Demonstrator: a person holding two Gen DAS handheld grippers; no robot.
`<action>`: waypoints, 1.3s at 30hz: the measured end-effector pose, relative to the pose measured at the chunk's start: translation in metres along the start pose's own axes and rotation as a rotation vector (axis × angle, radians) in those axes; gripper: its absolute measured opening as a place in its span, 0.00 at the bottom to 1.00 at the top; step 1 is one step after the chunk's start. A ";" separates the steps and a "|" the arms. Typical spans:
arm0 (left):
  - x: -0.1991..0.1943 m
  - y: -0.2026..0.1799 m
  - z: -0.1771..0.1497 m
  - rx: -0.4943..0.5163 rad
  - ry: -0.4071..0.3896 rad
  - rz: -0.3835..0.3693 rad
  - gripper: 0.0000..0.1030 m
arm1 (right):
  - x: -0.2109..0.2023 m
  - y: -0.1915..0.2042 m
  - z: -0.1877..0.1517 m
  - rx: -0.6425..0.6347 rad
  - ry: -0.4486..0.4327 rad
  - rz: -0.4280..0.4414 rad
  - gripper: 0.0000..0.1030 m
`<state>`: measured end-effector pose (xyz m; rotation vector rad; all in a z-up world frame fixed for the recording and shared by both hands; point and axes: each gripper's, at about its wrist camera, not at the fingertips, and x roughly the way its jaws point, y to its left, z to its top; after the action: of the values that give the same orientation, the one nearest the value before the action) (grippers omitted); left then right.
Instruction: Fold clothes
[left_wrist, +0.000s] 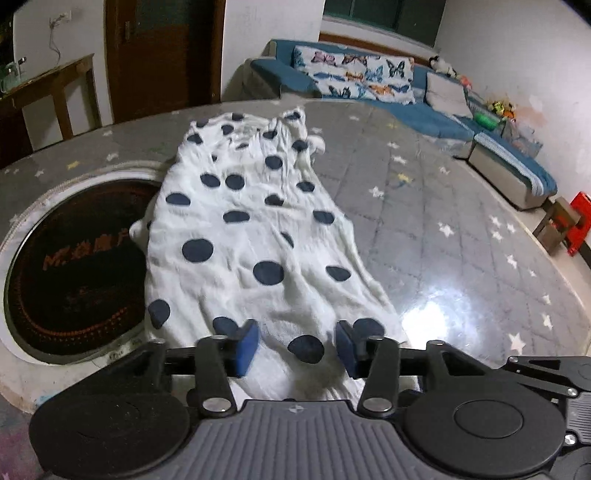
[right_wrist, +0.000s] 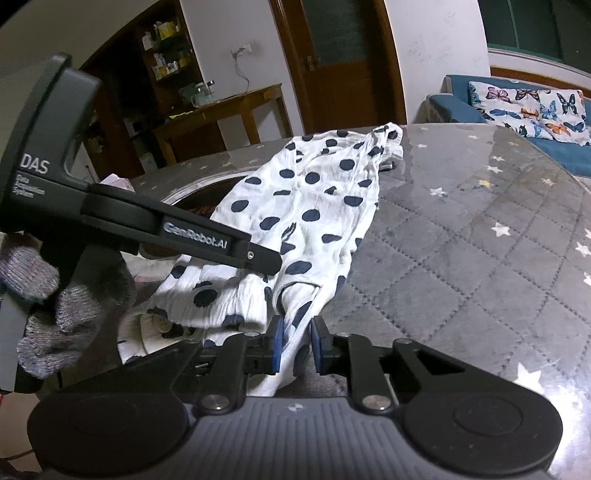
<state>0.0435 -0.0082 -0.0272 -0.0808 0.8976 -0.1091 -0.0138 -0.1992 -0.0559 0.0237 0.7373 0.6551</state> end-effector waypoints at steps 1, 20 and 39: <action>0.002 0.003 -0.001 -0.012 0.009 -0.004 0.19 | 0.002 0.000 -0.001 0.000 0.004 0.003 0.15; -0.087 0.098 -0.022 -0.229 -0.152 -0.041 0.03 | -0.035 0.001 0.016 -0.049 -0.096 -0.006 0.05; -0.113 0.134 -0.096 -0.248 0.009 -0.016 0.05 | -0.065 -0.004 -0.004 -0.147 0.103 0.025 0.13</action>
<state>-0.0932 0.1366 -0.0144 -0.3185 0.9166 -0.0126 -0.0502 -0.2397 -0.0194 -0.1372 0.7873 0.7372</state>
